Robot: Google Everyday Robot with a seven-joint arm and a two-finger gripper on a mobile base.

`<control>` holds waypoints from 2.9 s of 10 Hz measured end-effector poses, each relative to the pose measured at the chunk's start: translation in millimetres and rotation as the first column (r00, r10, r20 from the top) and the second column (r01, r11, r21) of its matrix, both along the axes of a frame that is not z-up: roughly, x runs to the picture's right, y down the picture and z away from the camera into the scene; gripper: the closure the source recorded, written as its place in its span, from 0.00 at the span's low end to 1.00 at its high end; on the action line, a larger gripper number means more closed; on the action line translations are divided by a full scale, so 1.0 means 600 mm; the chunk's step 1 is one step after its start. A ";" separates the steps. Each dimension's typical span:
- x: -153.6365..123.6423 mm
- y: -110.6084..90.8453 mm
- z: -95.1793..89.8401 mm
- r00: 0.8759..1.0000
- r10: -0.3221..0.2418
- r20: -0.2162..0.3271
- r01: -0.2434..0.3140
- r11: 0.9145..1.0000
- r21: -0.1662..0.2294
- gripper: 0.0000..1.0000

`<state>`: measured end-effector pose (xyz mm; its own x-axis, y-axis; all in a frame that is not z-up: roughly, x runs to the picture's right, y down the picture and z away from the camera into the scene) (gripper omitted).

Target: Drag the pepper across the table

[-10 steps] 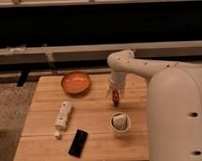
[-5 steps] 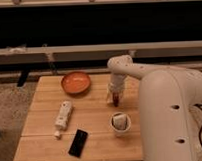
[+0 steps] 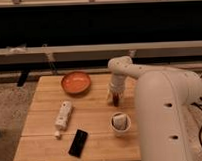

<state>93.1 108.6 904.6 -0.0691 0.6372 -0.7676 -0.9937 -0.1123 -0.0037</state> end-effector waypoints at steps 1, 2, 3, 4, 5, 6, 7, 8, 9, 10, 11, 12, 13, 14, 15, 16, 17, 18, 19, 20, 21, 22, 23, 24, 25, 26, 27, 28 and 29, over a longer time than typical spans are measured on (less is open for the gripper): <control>0.002 0.002 0.000 1.000 -0.003 -0.002 0.003 1.000 0.000 0.48; 0.005 0.006 -0.001 1.000 -0.005 -0.007 0.005 1.000 -0.001 0.57; 0.006 0.009 0.001 1.000 -0.005 -0.011 0.005 1.000 0.004 0.67; 0.006 0.013 0.000 1.000 -0.008 -0.014 0.008 1.000 0.003 0.77; 0.005 0.017 0.001 1.000 -0.012 -0.018 0.012 1.000 0.001 0.90; 0.005 0.021 0.000 1.000 -0.016 -0.022 0.016 1.000 -0.001 0.97; 0.004 0.024 -0.002 0.999 -0.020 -0.025 0.020 1.000 -0.004 1.00; 0.003 0.029 -0.005 0.999 -0.030 -0.030 0.030 1.000 -0.008 1.00; 0.001 0.032 -0.008 0.999 -0.037 -0.030 0.037 0.999 -0.010 1.00; -0.001 0.035 -0.012 0.999 -0.042 -0.030 0.041 0.999 -0.011 1.00; -0.007 0.038 -0.019 0.999 -0.048 -0.025 0.048 0.999 -0.011 1.00; -0.014 0.040 -0.027 0.998 -0.056 -0.019 0.056 0.998 -0.011 1.00; -0.020 0.042 -0.034 0.998 -0.065 -0.013 0.065 0.998 -0.011 1.00; -0.030 0.043 -0.046 0.997 -0.074 -0.003 0.074 0.997 -0.010 1.00; -0.037 0.045 -0.057 0.996 -0.085 0.006 0.085 0.996 -0.011 1.00; -0.041 0.049 -0.063 0.996 -0.092 0.010 0.093 0.996 -0.019 1.00; -0.048 0.058 -0.069 0.995 -0.103 0.018 0.103 0.994 -0.033 1.00; -0.062 0.068 -0.072 0.993 -0.116 0.029 0.117 0.992 -0.055 1.00; -0.070 0.075 -0.071 0.991 -0.125 0.036 0.128 0.989 -0.070 1.00; -0.078 0.081 -0.071 0.990 -0.136 0.044 0.139 0.987 -0.082 1.00; -0.088 0.088 -0.069 0.987 -0.150 0.054 0.154 0.983 -0.096 1.00; -0.097 0.093 -0.069 0.984 -0.168 0.065 0.174 0.979 -0.107 1.00; -0.112 0.098 -0.070 0.978 -0.194 0.081 0.203 0.973 -0.114 1.00; -0.132 0.102 -0.072 0.970 -0.220 0.103 0.232 0.965 -0.119 0.98; -0.154 0.111 -0.077 0.958 -0.255 0.134 0.271 0.954 -0.125 0.90; -0.168 0.121 -0.086 0.947 -0.281 0.158 0.302 0.945 -0.127 0.82; -0.185 0.132 -0.098 0.933 -0.309 0.185 0.335 0.933 -0.129 0.72; -0.209 0.144 -0.117 0.912 -0.344 0.222 0.376 0.918 -0.124 0.59; -0.219 0.148 -0.127 0.904 -0.356 0.238 0.391 0.912 -0.122 0.51</control>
<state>-38.0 197.1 828.3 0.3201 0.4501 -0.8336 -0.9413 0.2503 -0.2263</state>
